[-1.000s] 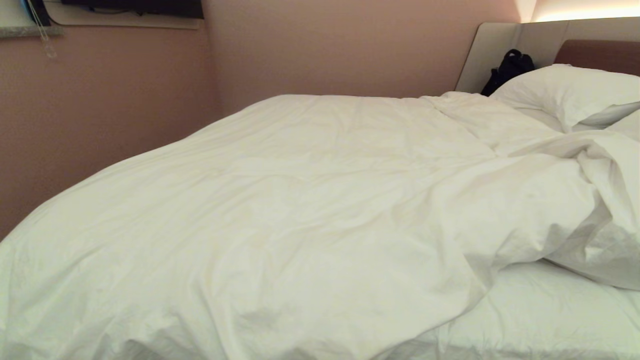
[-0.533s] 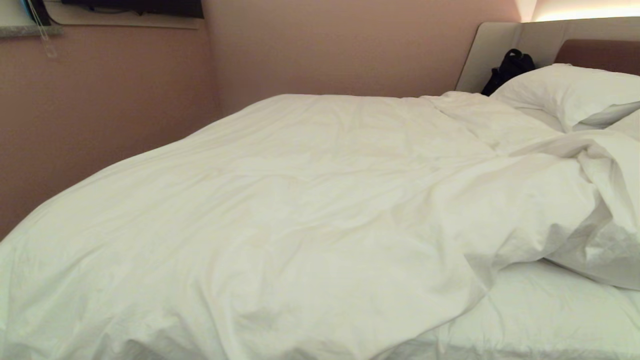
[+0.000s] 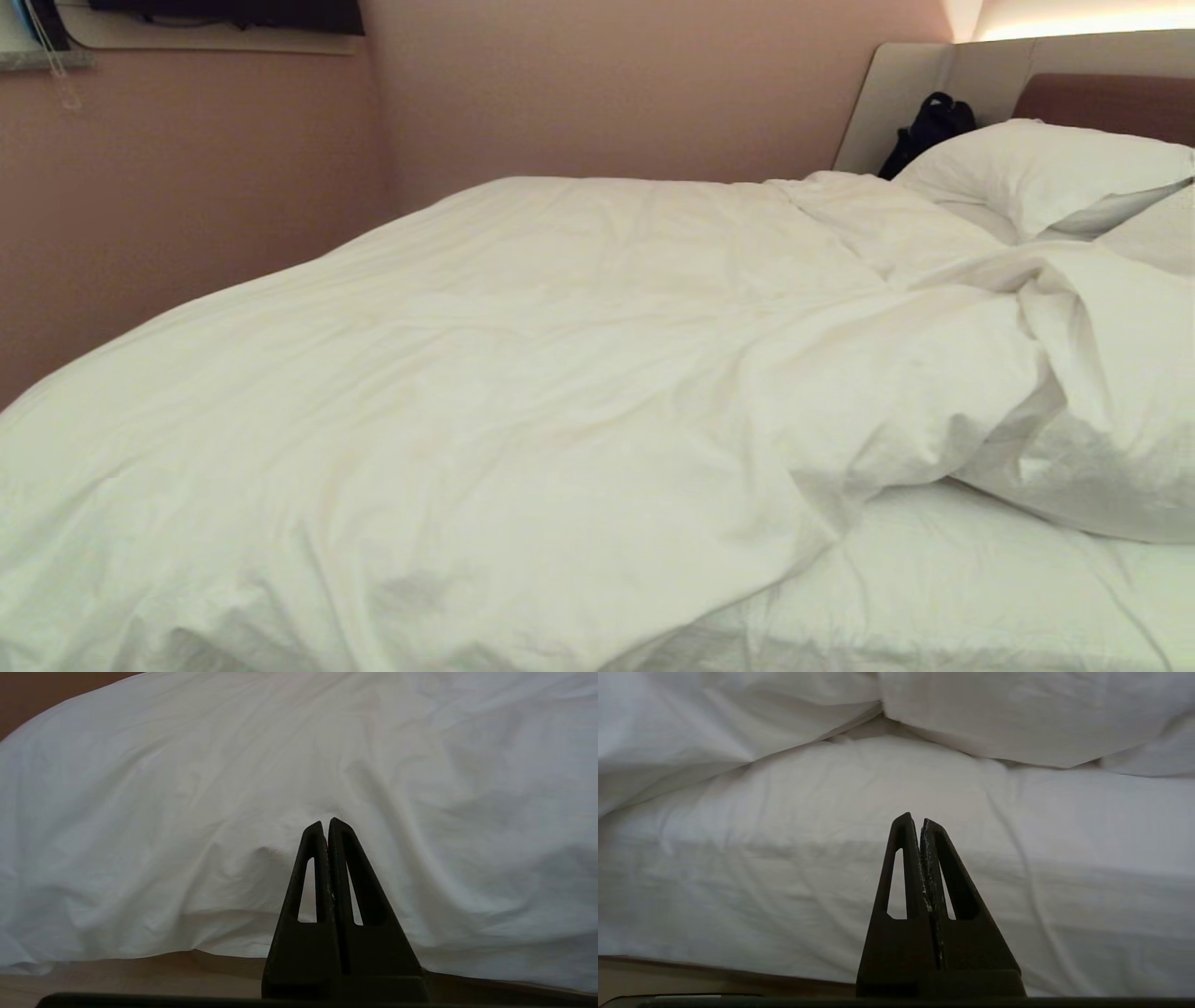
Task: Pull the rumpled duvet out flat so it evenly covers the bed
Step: Hold the folded corner of the quilt
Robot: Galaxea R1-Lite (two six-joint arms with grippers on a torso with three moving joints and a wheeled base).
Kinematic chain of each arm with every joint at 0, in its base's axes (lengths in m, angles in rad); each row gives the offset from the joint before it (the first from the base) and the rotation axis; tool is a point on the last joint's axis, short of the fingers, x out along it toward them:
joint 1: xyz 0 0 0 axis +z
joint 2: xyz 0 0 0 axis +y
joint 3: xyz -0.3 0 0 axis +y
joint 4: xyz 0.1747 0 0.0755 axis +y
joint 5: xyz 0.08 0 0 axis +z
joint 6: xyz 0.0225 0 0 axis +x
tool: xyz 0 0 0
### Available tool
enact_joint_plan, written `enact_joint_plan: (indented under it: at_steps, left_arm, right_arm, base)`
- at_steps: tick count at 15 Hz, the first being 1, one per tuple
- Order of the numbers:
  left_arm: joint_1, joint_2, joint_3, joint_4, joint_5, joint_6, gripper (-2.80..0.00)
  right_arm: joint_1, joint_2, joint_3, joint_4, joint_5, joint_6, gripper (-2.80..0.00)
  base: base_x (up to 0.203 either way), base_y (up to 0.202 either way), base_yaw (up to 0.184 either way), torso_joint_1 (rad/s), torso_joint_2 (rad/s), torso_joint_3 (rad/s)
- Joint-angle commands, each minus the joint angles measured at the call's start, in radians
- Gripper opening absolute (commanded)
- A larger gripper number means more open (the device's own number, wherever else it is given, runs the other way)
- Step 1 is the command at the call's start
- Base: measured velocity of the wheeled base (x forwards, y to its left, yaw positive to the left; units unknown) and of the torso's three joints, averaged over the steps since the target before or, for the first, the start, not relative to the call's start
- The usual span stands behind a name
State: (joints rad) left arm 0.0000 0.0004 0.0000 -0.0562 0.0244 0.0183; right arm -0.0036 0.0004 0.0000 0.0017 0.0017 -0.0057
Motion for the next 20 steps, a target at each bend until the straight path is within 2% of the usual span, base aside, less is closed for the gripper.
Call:
enact_joint_plan:
  at_steps: [1, 13, 20]
  left_arm:
    - [0.000, 0.000, 0.000, -0.001, 0.001, 0.000, -2.80]
    - [0.000, 0.000, 0.000, -0.001, 0.002, -0.008, -2.80]
    - [0.000, 0.000, 0.000, -0.005, 0.000, -0.008, -2.80]
  right_arm:
    - [0.001, 0.000, 0.000, 0.000, 0.000, 0.000, -2.80]
    - [0.001, 0.000, 0.000, 0.000, 0.000, -0.002, -2.80]
    - [0.001, 0.000, 0.000, 0.000, 0.001, 0.000, -2.80]
  base:
    - [0.000, -0.191, 0.003, 0.003, 0.00, 0.005]
    - [0.000, -0.188, 0.001, 0.002, 0.00, 0.004]
    - [0.000, -0.012, 0.000, 0.000, 0.00, 0.001]
